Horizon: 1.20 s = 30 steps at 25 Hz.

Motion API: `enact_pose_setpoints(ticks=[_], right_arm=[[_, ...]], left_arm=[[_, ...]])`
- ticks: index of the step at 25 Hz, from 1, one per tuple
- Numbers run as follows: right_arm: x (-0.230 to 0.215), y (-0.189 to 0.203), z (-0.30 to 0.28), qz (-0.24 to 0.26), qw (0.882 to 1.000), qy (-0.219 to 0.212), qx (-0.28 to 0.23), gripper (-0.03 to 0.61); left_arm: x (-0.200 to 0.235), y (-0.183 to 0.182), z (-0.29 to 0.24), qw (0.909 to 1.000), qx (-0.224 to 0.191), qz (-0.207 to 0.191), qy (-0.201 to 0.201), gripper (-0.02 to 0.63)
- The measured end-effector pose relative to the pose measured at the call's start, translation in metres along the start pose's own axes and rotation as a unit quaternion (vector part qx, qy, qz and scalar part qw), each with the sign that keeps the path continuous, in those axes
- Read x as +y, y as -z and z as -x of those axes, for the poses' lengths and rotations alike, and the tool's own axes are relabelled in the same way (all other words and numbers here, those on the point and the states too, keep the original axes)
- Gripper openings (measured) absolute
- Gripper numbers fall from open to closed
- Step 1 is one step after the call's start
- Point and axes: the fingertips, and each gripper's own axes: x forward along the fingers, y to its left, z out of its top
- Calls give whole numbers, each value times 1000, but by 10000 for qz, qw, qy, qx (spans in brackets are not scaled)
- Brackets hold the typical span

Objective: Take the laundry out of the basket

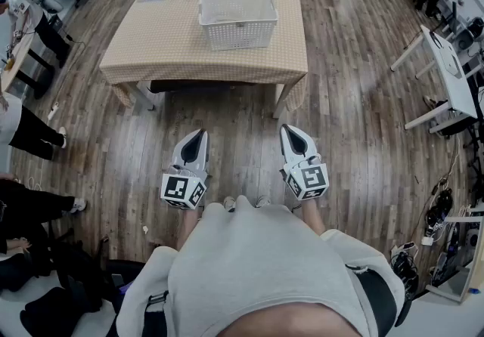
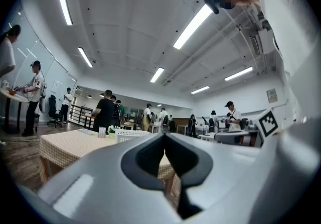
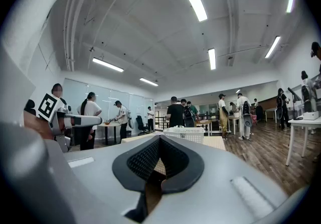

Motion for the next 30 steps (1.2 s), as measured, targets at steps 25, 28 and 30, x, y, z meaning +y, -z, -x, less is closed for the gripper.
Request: enact_pose_setpoints(ticks=[25, 28, 30], right_arm=[[-38, 8, 27, -344, 9981, -505, -100, -2], [-47, 16, 30, -352, 9978, -555, -18, -2], [-52, 21, 33, -383, 9977, -558, 28, -2]], left_arm=[[-48, 9, -19, 9995, 203, -73, -225, 6], [-56, 16, -21, 9993, 239, -46, -295, 6], [-61, 22, -21, 9990, 294, -25, -322, 6]])
